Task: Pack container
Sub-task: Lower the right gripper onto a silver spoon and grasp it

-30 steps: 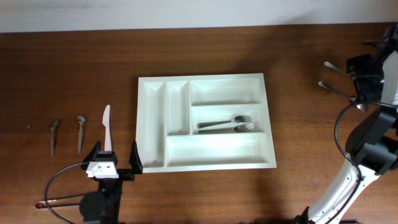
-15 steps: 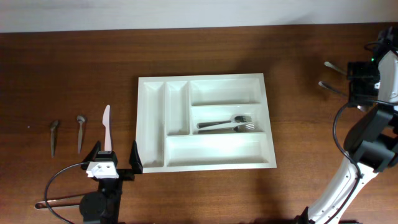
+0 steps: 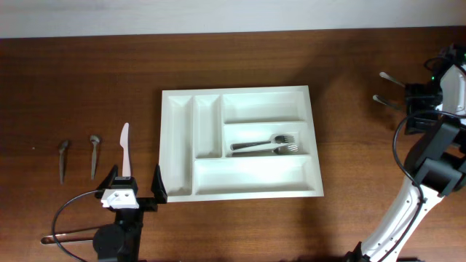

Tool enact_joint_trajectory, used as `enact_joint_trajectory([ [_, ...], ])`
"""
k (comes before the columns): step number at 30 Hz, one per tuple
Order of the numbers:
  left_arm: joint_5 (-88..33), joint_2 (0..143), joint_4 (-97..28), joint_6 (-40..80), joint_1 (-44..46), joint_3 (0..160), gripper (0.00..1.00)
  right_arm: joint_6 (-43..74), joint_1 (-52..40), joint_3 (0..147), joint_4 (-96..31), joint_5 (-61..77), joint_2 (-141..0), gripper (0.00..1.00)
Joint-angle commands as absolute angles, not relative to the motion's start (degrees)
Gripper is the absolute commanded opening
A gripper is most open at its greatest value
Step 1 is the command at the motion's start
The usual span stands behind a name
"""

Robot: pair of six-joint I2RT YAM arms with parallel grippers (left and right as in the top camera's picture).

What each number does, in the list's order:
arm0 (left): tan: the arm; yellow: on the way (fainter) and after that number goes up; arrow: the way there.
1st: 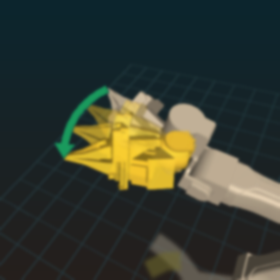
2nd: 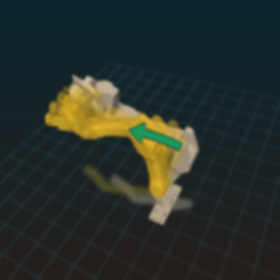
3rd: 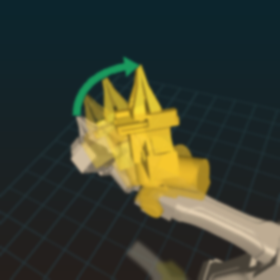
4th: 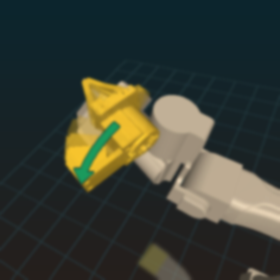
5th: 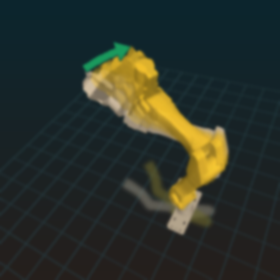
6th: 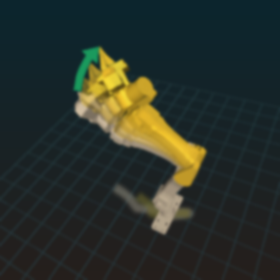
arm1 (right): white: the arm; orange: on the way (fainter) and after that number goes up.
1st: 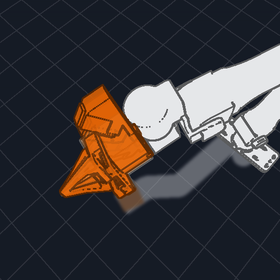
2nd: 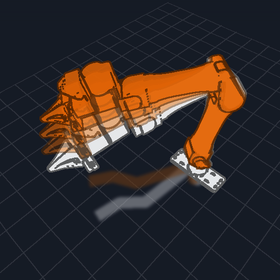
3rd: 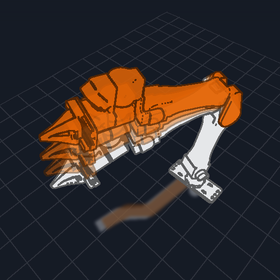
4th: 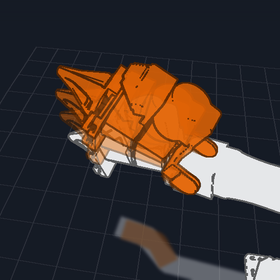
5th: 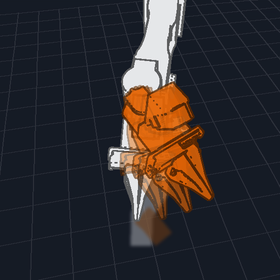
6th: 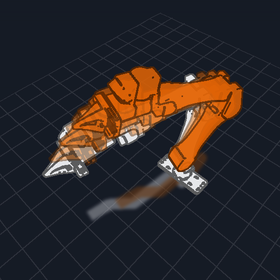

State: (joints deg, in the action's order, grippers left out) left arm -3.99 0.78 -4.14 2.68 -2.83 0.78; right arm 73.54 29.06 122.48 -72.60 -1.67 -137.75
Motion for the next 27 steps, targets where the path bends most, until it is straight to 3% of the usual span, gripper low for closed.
enact_joint_trajectory([
  [1,-3.38,0.34,-4.36,3.03,-3.16,0.49,0.99,74.22,29.45,123.02,-72.12,-2.85,-139.11,0.99],
  [27,-3.38,0.34,-4.36,3.03,-3.16,0.49,0.99,83.48,29.34,123.02,-68.86,-2.61,-140.05,0.99],
])
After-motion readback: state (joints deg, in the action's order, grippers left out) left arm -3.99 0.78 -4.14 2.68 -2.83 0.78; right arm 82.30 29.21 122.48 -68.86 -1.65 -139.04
